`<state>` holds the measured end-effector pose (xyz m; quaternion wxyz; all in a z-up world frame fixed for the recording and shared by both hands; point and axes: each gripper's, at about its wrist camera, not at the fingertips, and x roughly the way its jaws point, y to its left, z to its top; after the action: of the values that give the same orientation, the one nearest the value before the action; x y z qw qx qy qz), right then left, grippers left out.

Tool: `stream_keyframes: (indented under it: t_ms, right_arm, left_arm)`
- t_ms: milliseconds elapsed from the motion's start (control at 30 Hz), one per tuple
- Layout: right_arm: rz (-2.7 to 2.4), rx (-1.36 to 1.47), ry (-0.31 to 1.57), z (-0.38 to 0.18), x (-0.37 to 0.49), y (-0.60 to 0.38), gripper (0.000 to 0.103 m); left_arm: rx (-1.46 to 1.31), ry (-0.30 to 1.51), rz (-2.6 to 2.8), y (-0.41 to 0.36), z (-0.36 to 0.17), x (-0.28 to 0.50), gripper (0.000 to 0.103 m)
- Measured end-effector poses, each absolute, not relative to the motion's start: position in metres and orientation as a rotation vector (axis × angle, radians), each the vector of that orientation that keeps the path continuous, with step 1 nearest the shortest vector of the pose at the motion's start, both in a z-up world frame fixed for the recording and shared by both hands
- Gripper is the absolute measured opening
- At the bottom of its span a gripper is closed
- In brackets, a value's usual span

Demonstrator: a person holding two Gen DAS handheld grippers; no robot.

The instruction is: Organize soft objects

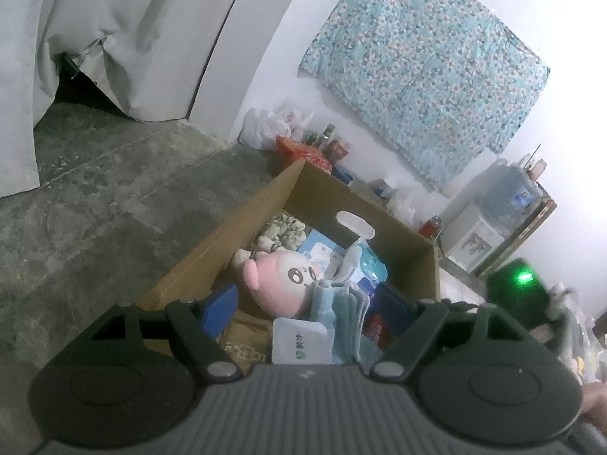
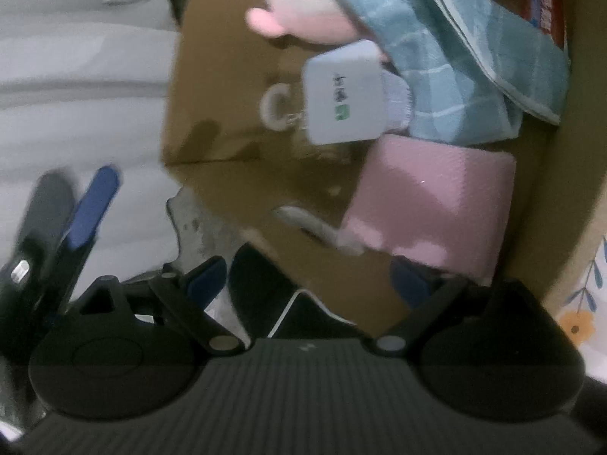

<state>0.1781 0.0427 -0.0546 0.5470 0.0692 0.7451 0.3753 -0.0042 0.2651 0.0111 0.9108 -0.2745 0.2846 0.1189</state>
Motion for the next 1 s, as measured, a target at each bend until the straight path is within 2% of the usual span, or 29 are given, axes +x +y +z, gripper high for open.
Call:
stream_keyframes:
  t_ms: [267,633,733,1000]
  right_arm:
    - [0.917,0.212,1.604,-0.01,0.203,0.001,0.094]
    - [0.912,0.191,1.661,-0.033,0.199,0.019,0.093]
    - [0.953,0.107,1.577,-0.021,0.184,0.019,0.094]
    - [0.964,0.061,1.201,0.004,0.135,-0.047,0.095]
  left_arm:
    - [-0.565,0.59,0.25,0.271,0.015,-0.01,0.081]
    - [-0.559,0.597,0.251,0.275,0.014,-0.005,0.081]
    - [-0.55,0.595,0.243,0.272,0.015,-0.006,0.081]
    - [-0.507,0.591,0.194,0.247,0.021,-0.006,0.085]
